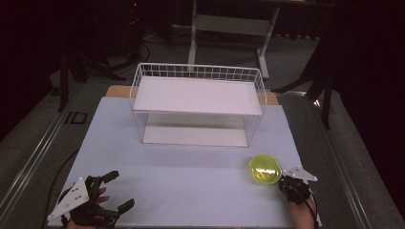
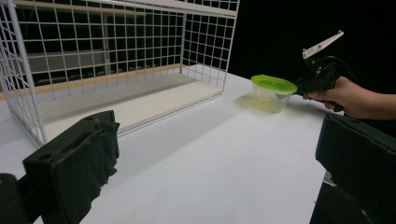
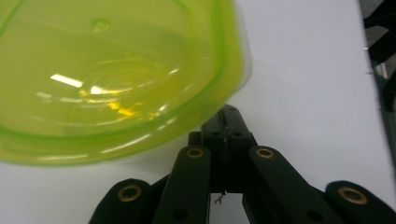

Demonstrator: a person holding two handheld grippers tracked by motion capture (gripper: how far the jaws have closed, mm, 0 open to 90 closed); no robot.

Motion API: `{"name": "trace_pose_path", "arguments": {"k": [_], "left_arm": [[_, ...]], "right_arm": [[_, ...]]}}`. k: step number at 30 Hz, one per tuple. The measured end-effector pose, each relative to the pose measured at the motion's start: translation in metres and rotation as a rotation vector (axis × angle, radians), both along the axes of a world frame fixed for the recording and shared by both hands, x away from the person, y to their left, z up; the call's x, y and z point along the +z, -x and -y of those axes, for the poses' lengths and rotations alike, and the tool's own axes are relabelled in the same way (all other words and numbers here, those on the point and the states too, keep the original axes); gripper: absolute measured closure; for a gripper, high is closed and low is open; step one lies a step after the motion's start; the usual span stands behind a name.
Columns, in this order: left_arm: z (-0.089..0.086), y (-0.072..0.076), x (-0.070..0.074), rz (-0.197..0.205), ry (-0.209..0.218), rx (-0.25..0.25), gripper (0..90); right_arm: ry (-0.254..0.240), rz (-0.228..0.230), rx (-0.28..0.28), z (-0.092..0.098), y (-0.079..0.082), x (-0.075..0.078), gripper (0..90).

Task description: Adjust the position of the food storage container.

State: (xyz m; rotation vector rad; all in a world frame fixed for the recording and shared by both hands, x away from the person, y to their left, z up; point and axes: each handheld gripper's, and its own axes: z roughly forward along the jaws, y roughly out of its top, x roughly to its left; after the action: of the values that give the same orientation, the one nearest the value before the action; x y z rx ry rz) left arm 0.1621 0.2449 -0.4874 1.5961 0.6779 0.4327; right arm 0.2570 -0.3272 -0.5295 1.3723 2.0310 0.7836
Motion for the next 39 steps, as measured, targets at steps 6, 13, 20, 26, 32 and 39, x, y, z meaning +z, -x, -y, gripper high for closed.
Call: {"name": "trace_pose_path", "arguments": {"k": [6, 13, 20, 26, 32, 39], "left_arm": [[0.001, 0.0, 0.0, -0.002, -0.009, -0.002, 0.4], [0.003, 0.001, 0.0, -0.001, -0.014, -0.004, 0.4], [0.004, 0.0, -0.001, -0.004, -0.024, -0.008, 0.3], [0.005, 0.002, 0.0, 0.008, -0.037, -0.009, 0.3], [0.005, 0.002, -0.001, 0.005, -0.036, -0.009, 0.4], [0.004, 0.001, -0.001, 0.003, -0.032, -0.01, 0.4]], "right_arm": [[-0.003, -0.01, 0.045, -0.011, 0.001, -0.002, 89.9], [-0.019, -0.007, 0.094, -0.027, -0.001, 0.003, 89.9], [-0.025, -0.012, 0.144, -0.046, -0.002, 0.01, 89.9], [0.003, -0.036, 0.193, -0.063, 0.0, 0.007, 89.9], [0.024, -0.072, 0.256, -0.087, -0.003, -0.001, 89.9], [0.018, -0.069, 0.278, -0.103, -0.011, -0.001, 89.9]]}}
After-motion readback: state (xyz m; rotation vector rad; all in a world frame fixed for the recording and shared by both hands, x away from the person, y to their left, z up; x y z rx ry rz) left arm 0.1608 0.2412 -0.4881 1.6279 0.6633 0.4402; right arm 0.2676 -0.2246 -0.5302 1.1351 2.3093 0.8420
